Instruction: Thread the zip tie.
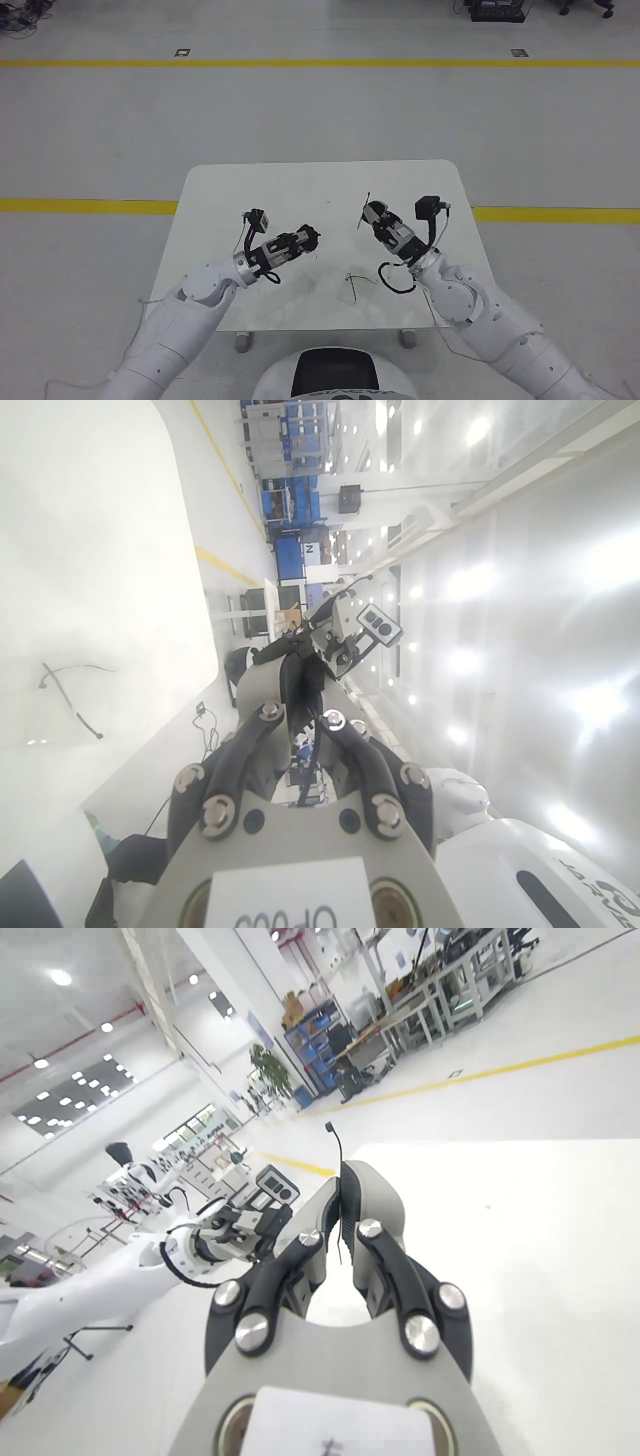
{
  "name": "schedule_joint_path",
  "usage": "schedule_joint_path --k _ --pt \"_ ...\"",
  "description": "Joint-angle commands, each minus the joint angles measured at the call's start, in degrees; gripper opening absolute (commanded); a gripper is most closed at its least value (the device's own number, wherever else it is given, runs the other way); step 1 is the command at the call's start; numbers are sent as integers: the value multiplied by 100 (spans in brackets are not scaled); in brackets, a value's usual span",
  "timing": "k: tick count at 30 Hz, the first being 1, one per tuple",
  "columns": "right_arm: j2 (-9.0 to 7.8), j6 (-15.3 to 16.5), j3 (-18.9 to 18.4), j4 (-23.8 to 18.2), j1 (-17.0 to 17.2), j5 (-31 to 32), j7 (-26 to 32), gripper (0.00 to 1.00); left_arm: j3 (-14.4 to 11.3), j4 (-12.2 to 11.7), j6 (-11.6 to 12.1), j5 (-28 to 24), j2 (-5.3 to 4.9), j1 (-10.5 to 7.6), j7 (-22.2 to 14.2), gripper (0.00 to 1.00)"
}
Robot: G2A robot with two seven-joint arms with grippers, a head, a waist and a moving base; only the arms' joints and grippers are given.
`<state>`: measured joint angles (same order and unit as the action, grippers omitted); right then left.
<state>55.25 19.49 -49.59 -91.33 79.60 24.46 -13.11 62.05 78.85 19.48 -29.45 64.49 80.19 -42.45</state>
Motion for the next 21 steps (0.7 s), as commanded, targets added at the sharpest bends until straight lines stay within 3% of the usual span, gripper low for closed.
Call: schedule_joint_path --k 1,8,10,12,21 --pt "18 -1 57 -56 59 -24 -310 0 2 18 0 -3 9 26 33 0" --pt "100 -1 457 -21 -21 80 -1011 0 -165 92 0 1 97 93 210 0" --pt "133 -1 634 -9 -123 -69 -968 0 -195 122 0 -20 131 91 310 0" --pt "138 -1 663 16 -164 -68 -968 0 -160 234 0 174 156 69 528 0" --pt "138 -1 663 16 -164 -68 -968 0 -160 234 0 174 156 69 528 0"
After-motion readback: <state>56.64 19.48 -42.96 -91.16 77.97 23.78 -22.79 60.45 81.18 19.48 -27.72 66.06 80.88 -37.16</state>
